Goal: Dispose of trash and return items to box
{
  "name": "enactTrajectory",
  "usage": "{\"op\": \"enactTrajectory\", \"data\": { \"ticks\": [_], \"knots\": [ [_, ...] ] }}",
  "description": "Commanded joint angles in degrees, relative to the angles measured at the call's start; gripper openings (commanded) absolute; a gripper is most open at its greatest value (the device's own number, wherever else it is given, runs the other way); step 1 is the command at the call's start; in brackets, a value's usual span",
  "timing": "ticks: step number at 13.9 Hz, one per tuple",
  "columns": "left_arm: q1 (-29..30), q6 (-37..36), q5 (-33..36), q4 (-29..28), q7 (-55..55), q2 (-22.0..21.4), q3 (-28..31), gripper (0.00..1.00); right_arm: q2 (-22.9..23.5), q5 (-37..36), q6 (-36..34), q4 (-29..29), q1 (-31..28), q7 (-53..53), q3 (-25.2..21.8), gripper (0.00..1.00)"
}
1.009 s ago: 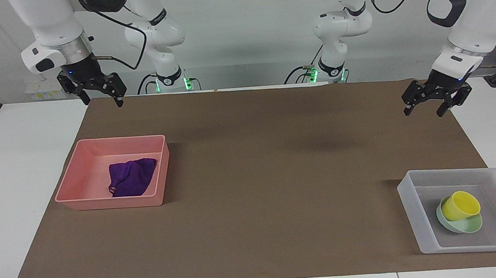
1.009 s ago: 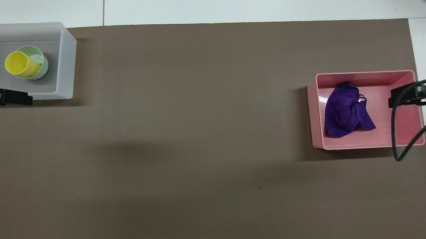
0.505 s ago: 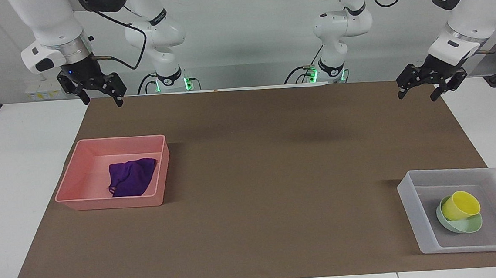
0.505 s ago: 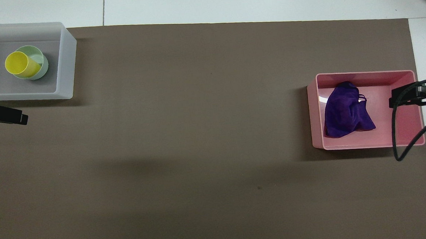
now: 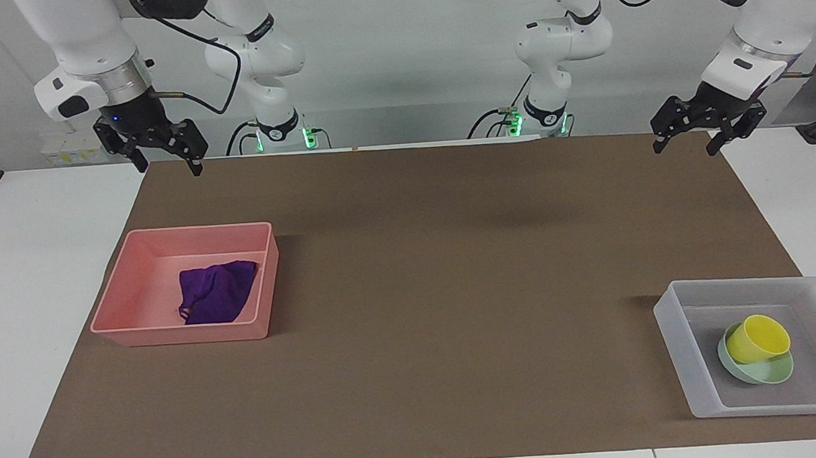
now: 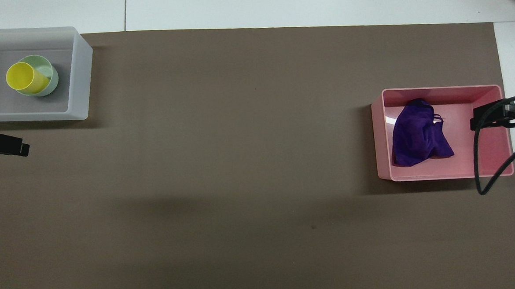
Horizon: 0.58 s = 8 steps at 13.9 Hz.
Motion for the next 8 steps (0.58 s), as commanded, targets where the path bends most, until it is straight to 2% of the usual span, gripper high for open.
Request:
{"op": "enactTrajectory", "data": {
  "ticks": [1, 8],
  "knots": [
    [-0.5, -0.5, 1.4, -1.0, -1.1, -1.1, 0.0, 1.0, -1.5, 0.7, 1.2, -1.9, -0.8, -1.3, 0.2, 1.0],
    [-0.4, 0.0, 1.6, -1.1, -1.0, -1.1, 0.1, 1.0, -1.5, 0.7, 1.2, -1.9, -0.8, -1.4, 0.2, 1.0]
  ]
}}
